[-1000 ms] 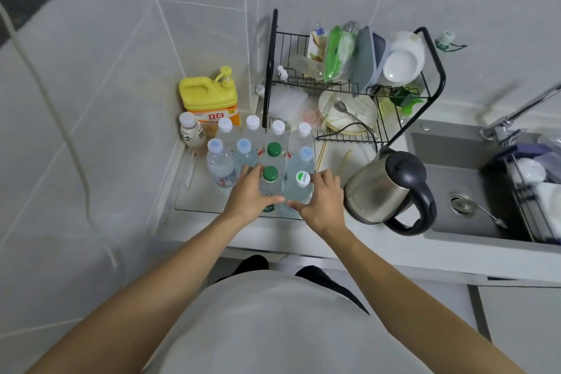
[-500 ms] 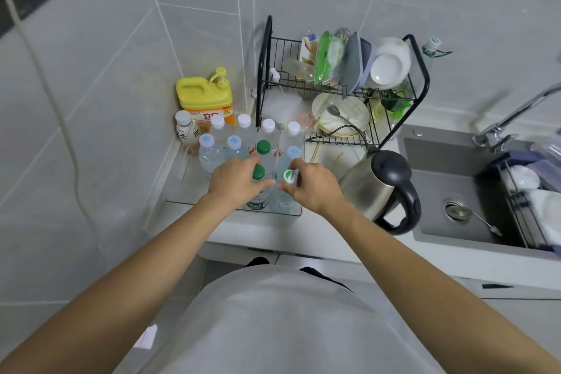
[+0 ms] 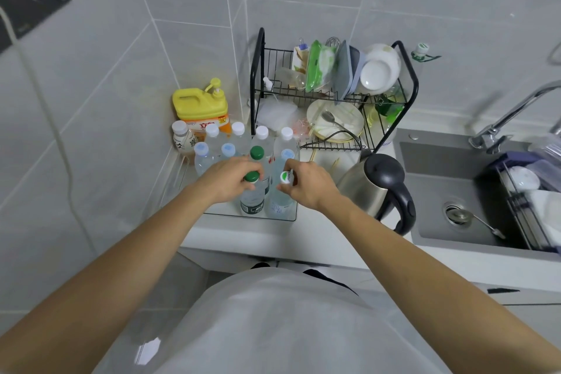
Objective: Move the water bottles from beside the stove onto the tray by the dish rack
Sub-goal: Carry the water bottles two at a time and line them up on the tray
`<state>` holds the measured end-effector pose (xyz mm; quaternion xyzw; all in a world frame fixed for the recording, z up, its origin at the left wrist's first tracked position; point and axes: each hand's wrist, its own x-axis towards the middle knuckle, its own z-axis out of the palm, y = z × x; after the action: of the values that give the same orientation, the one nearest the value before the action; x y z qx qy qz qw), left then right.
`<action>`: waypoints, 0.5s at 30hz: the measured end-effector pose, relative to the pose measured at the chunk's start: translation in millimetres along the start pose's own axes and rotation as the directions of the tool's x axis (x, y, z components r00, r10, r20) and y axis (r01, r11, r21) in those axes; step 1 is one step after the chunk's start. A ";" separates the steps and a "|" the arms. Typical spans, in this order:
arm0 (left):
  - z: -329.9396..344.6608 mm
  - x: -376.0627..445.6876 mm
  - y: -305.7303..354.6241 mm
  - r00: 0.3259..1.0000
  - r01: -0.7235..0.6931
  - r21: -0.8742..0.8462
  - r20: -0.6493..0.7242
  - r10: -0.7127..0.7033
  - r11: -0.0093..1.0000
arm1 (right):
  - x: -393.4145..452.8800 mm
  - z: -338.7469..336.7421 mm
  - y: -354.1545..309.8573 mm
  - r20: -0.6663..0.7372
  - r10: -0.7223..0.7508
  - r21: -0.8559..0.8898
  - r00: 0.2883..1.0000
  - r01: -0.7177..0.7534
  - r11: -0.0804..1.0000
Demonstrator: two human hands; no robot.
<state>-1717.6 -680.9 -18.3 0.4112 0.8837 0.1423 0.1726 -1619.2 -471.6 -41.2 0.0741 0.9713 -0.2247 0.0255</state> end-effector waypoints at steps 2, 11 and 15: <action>-1.2 -0.4 -0.1 1.000 -0.015 0.038 0.024 0.014 0.999 | -0.2 0.8 0.8 0.001 -0.008 0.008 1.000 0.008 1.000; -2.4 2.3 4.1 0.996 0.087 0.127 -0.037 -0.083 0.988 | 3.7 3.4 -0.8 0.014 -0.040 0.014 0.999 0.040 0.999; -2.7 5.6 8.7 0.997 0.030 0.170 -0.074 -0.017 0.985 | 6.3 1.8 -0.4 0.022 -0.050 0.002 0.999 0.049 0.999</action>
<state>-1716.2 -671.5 -13.5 0.4085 0.9031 0.0789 0.1064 -1625.6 -471.9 -43.1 0.0475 0.9723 -0.2267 0.0308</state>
